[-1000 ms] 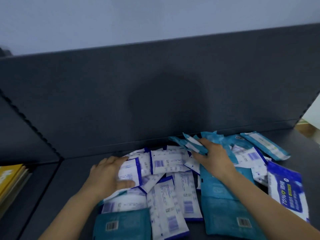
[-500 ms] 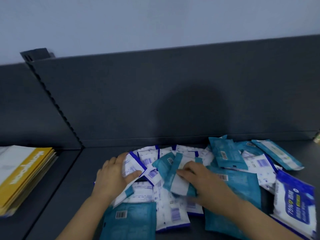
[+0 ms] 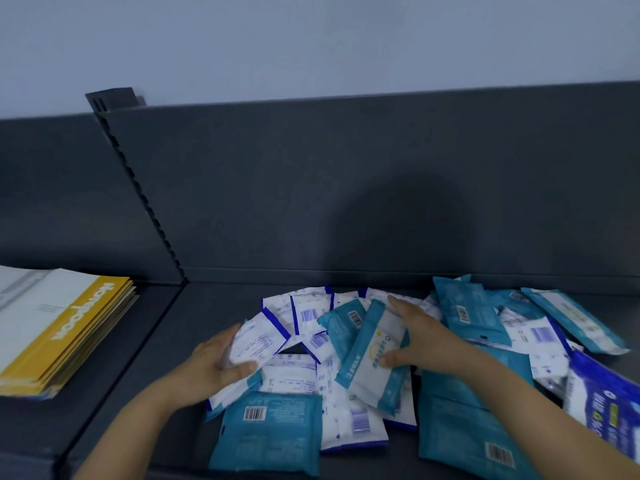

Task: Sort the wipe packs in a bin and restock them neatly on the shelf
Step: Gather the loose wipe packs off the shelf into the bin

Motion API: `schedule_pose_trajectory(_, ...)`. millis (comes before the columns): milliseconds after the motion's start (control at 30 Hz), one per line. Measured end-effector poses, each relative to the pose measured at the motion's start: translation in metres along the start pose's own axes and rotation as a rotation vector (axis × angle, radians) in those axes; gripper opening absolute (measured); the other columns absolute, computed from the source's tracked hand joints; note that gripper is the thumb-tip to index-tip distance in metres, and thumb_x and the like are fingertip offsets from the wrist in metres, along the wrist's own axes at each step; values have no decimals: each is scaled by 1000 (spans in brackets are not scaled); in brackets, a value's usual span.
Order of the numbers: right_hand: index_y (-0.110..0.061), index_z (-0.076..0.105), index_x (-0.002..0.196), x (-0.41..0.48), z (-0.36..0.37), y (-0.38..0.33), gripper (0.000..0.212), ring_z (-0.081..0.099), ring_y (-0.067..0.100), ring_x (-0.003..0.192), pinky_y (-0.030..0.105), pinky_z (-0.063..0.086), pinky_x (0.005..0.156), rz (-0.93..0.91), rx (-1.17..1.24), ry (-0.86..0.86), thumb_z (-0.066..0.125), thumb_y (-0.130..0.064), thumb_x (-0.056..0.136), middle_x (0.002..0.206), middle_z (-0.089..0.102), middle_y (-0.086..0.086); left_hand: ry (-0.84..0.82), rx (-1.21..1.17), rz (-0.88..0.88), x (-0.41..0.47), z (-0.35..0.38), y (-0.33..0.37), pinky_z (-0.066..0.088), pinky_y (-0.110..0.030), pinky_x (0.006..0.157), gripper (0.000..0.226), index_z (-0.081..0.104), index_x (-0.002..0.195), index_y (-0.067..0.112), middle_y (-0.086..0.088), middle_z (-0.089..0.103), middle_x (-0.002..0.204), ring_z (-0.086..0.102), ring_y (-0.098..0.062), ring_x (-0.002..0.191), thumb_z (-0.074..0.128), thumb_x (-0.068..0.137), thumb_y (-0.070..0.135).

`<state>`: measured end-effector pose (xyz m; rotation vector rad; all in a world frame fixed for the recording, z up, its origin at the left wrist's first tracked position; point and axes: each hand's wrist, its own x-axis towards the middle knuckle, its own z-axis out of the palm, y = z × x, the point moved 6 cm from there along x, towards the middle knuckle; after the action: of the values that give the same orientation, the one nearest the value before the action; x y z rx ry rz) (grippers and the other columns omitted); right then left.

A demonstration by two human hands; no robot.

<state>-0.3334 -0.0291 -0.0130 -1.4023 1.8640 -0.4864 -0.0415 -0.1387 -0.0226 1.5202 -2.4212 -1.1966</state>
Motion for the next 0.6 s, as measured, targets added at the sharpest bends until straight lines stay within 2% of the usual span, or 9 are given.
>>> schedule_pose_trajectory(33, -20, -1, 151, 2, 0, 2, 119, 23, 13, 138, 20, 22, 111, 29, 16, -21, 82, -35, 68, 154, 20, -2, -30, -32, 5, -2, 1, 0, 35, -3, 87, 63, 22, 116, 56, 35, 39, 118, 43, 14, 111, 71, 78, 43)
schedule_pose_trajectory(67, -21, 1, 151, 4, 1, 2, 121, 29, 13, 135, 19, 26, 109, 42, 13, -30, 84, -37, 64, 152, 26, -2, -58, -43, 16, -1, 4, -1, 35, -3, 90, 72, 26, 125, 51, 31, 41, 123, 43, 14, 113, 75, 73, 46)
schedule_pose_trajectory(133, -23, 6, 151, 5, 5, -2, 124, 33, 12, 133, 21, 29, 109, 34, -8, -17, 86, -42, 59, 150, 31, -4, -61, -43, 19, 3, 6, -8, 33, -13, 101, 106, 26, 143, 33, 20, 43, 133, 42, 5, 122, 78, 55, 64)
schedule_pose_trajectory(167, -24, 9, 150, 6, 8, -5, 124, 33, 12, 133, 25, 28, 111, 21, -29, -3, 86, -45, 56, 150, 31, -5, -48, -22, 13, 5, 7, -7, 33, -15, 102, 115, 25, 145, 29, 18, 43, 134, 42, 1, 123, 78, 50, 68)
schedule_pose_trajectory(267, -24, 14, 149, 8, 18, -15, 119, 31, 15, 135, 34, 25, 114, -3, -136, -3, 84, -51, 57, 148, 30, -6, 7, 87, 17, 9, 8, 1, 34, -16, 98, 113, 19, 147, 29, 17, 44, 131, 43, -3, 118, 81, 57, 59)
schedule_pose_trajectory(367, -24, 12, 150, 11, 28, -26, 114, 32, 16, 132, 31, 32, 110, 0, -149, -30, 82, -43, 62, 146, 31, -2, 37, 236, -20, 12, 7, 7, 36, -28, 103, 112, 15, 148, 31, 19, 46, 131, 45, -10, 123, 79, 61, 59)
schedule_pose_trajectory(467, -22, 4, 150, 10, 32, -33, 116, 31, 18, 132, 31, 36, 107, 27, -101, -34, 82, -34, 65, 147, 29, 0, 114, 455, -86, 10, 5, 13, 31, -37, 104, 111, 19, 148, 32, 16, 43, 139, 38, -16, 130, 72, 59, 71)
schedule_pose_trajectory(533, -24, 8, 150, 10, 33, -30, 119, 38, 16, 126, 31, 44, 100, 58, 7, -27, 86, -29, 60, 145, 34, -2, 183, 494, -86, 7, 5, 15, 32, -40, 97, 102, 27, 143, 38, 17, 46, 134, 38, -16, 127, 71, 58, 72)
schedule_pose_trajectory(600, -23, 18, 148, 7, 31, -25, 116, 44, 14, 120, 27, 44, 96, 63, 86, -6, 89, -29, 56, 139, 42, -4, 271, 493, -51, 1, 4, 16, 36, -38, 90, 93, 35, 133, 41, 17, 50, 123, 44, -13, 118, 71, 54, 73)
